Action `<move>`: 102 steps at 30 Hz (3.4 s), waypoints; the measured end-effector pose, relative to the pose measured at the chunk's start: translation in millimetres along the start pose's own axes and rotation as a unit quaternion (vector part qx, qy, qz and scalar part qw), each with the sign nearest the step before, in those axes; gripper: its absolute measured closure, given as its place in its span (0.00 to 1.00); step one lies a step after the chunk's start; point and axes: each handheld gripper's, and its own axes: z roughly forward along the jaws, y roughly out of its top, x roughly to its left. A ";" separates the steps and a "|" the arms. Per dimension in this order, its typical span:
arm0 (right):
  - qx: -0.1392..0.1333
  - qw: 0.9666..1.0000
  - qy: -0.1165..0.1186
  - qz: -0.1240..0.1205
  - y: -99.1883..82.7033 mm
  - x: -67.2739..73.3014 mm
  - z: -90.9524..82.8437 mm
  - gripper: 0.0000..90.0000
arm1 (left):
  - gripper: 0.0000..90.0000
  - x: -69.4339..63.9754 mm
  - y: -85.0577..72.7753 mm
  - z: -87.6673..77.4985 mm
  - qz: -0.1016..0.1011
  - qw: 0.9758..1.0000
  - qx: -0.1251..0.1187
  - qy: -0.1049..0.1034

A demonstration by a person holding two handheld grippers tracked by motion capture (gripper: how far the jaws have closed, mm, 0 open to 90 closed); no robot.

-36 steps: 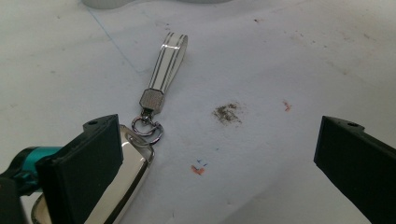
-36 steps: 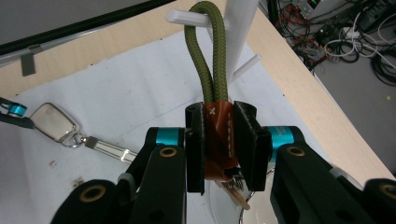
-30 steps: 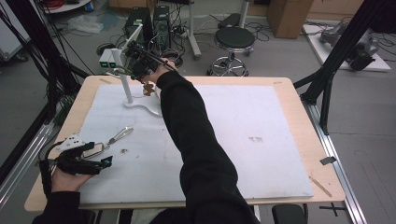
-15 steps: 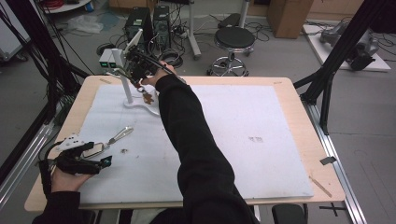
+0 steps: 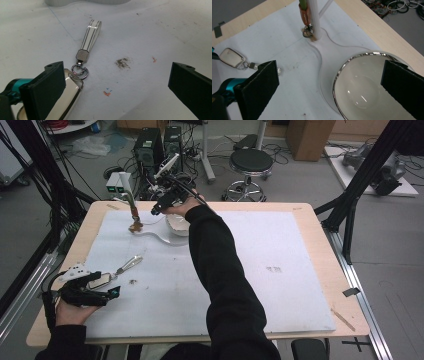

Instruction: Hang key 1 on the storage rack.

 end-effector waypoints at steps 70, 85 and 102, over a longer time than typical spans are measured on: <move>-0.005 0.997 -0.060 0.042 -180.6 -26.3 -67.3 0.01 | 0.02 -1.6 0.6 -1.0 -0.001 1.000 -0.001 0.007; 0.004 0.994 -0.085 0.071 -232.6 -36.4 -78.2 0.01 | 0.02 -1.8 0.1 -1.0 0.000 1.000 0.001 0.008; -0.003 0.990 -0.096 0.103 -284.2 -38.1 -95.3 0.01 | 0.02 -2.8 -1.1 -1.5 0.002 1.000 0.002 0.009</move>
